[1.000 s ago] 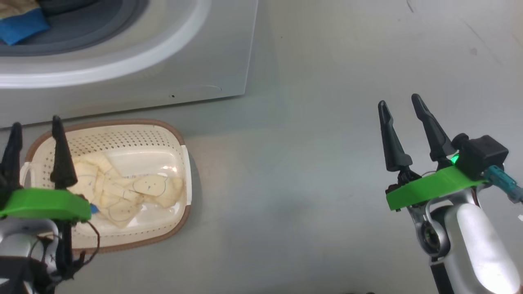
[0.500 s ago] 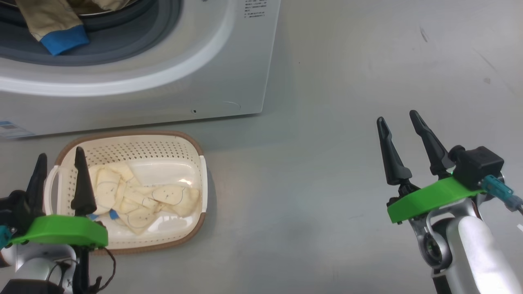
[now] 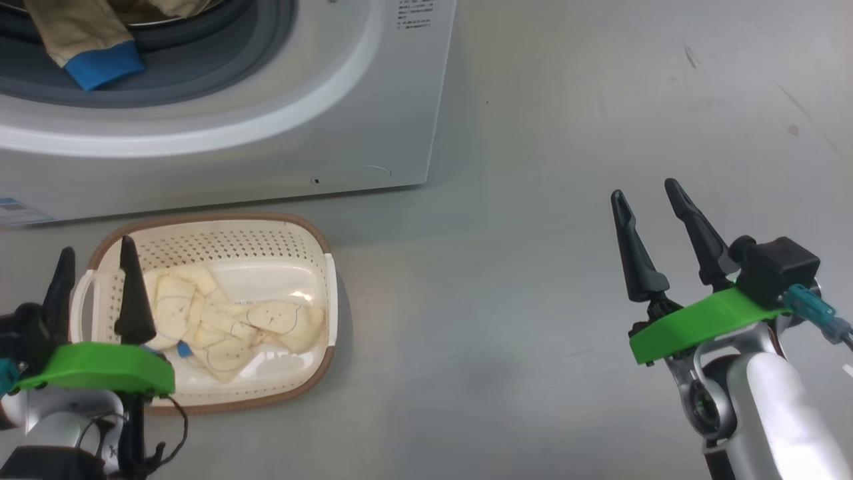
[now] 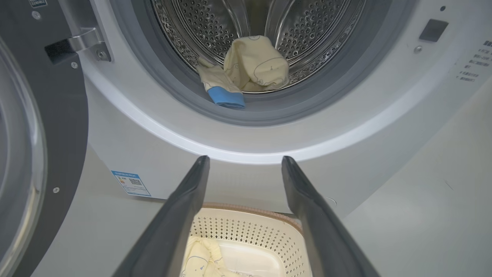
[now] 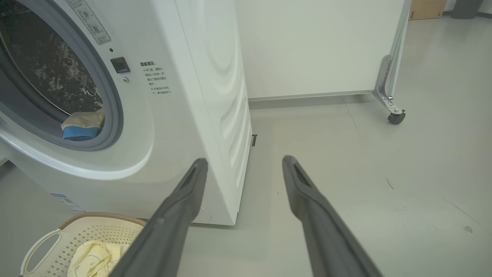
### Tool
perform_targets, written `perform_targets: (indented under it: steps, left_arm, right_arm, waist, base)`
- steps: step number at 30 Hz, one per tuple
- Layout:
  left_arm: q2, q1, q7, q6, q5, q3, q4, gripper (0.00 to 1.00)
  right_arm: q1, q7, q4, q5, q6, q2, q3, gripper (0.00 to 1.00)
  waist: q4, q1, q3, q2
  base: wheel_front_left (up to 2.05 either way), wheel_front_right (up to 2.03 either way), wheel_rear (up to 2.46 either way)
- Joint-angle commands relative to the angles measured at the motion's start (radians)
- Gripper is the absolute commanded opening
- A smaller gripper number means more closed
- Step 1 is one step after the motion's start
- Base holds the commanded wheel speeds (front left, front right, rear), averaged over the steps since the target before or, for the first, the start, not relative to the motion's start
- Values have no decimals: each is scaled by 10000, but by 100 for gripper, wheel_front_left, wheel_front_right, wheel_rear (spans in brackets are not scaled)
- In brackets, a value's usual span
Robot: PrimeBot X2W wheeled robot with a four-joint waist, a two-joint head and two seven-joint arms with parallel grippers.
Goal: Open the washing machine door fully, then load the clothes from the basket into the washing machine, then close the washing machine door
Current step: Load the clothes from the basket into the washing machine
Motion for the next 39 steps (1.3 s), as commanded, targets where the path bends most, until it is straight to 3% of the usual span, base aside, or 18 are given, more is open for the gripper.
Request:
perform_targets:
  steps: [1, 16, 29, 39]
  left_arm:
    - [344, -596, 76, 1375, -59, 406, -158, 100]
    - [1282, -3858, 1911, 472, -352, 418, 1650, 100]
    - [3152, -7496, 5005, -489, -101, 44, 3515, 100]
    - [4141, -9192, 7490, -730, 288, -483, 4100, 100]
  right_arm:
    - [42, 9, -393, -73, 17, -81, 242, 100]
    - [-523, -468, -73, 496, 17, -81, 909, 100]
    - [-1168, -1178, 639, 1296, 17, -81, 1577, 100]
    - [-1538, -1369, 965, 1791, 17, -81, 1973, 100]
  waist:
    - [-10, 0, 64, -1]
    - [-899, 0, 1017, -1]
    - [-2045, 0, 2299, -1]
    - [-2527, 0, 3055, -1]
  base:
    - [0, 0, 0]
    - [0, 0, 0]
    - [0, 0, 0]
    - [0, 0, 0]
